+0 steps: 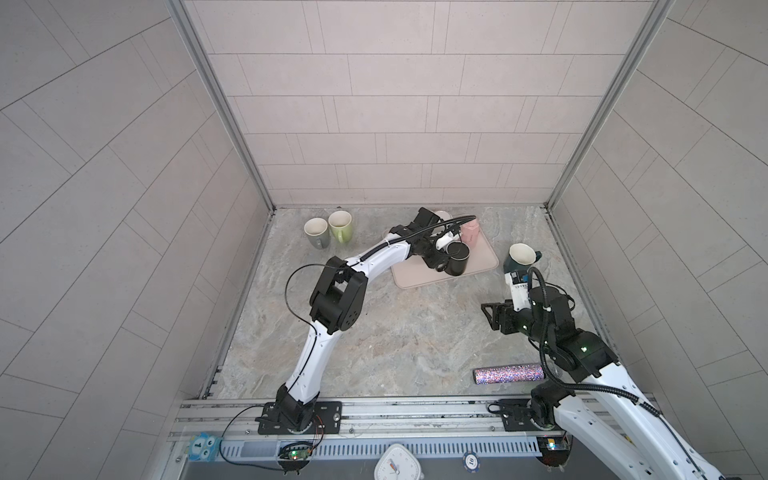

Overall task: Turn the mug right side up
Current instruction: Pick up the mug from the tray.

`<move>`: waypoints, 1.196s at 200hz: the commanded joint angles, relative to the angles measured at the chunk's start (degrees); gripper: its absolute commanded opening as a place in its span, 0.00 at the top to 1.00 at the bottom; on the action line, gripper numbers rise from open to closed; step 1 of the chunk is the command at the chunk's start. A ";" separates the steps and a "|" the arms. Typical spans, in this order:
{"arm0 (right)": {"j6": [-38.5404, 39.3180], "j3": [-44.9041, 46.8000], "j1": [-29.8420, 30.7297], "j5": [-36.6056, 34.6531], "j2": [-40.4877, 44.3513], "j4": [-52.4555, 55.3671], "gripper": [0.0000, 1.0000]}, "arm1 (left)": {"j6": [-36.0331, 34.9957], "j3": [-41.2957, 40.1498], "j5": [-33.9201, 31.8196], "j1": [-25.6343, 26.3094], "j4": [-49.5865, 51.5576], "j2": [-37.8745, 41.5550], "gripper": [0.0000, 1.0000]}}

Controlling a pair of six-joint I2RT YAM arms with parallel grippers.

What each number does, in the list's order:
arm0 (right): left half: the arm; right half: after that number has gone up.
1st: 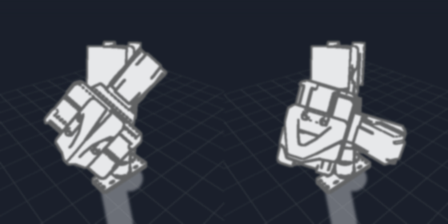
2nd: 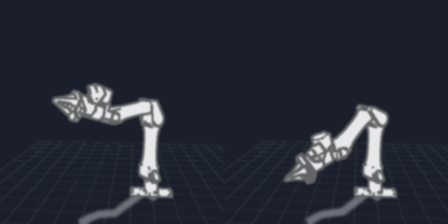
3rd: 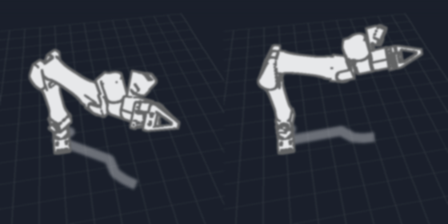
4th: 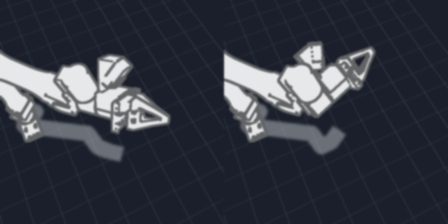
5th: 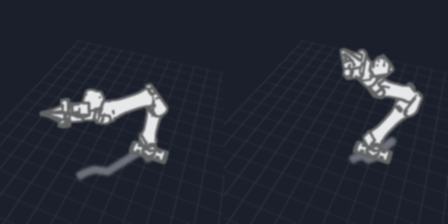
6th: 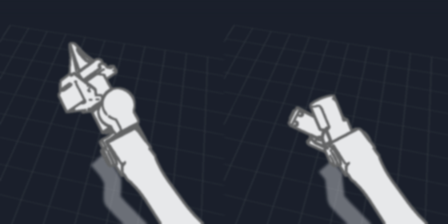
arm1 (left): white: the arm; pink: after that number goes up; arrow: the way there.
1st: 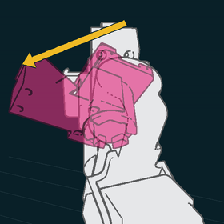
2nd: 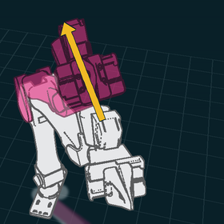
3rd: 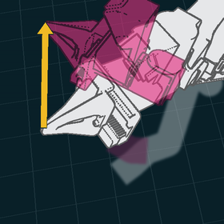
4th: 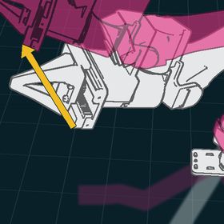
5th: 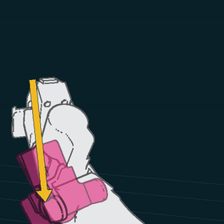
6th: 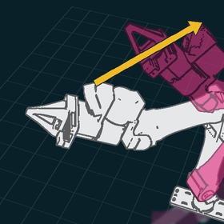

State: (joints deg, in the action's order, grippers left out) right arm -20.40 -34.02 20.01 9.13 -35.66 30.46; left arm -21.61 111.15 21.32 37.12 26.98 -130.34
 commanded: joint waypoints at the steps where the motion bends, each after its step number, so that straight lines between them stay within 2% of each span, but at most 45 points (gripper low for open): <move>1: 0.00 0.53 -0.41 -0.84 0.19 0.57 0.23 | -0.72 3.33 0.02 0.64 3.75 -2.02 0.54; 86: -0.52 1.22 -0.50 -1.20 2.34 0.68 0.22 | -0.28 8.70 -2.33 1.61 5.95 -5.60 0.56; 168: -0.90 1.69 -0.50 -1.39 2.64 0.57 0.22 | 0.33 9.08 -4.36 2.51 4.57 -5.70 0.64; 239: -0.92 1.91 -0.50 -1.39 2.71 0.48 0.23 | 0.86 9.35 -5.06 2.82 4.49 -5.84 0.65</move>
State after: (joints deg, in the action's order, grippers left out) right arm -20.91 -32.42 19.81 8.56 -33.36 30.63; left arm -21.32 119.02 17.15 39.57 31.48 -135.35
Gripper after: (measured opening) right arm 0.774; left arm 0.355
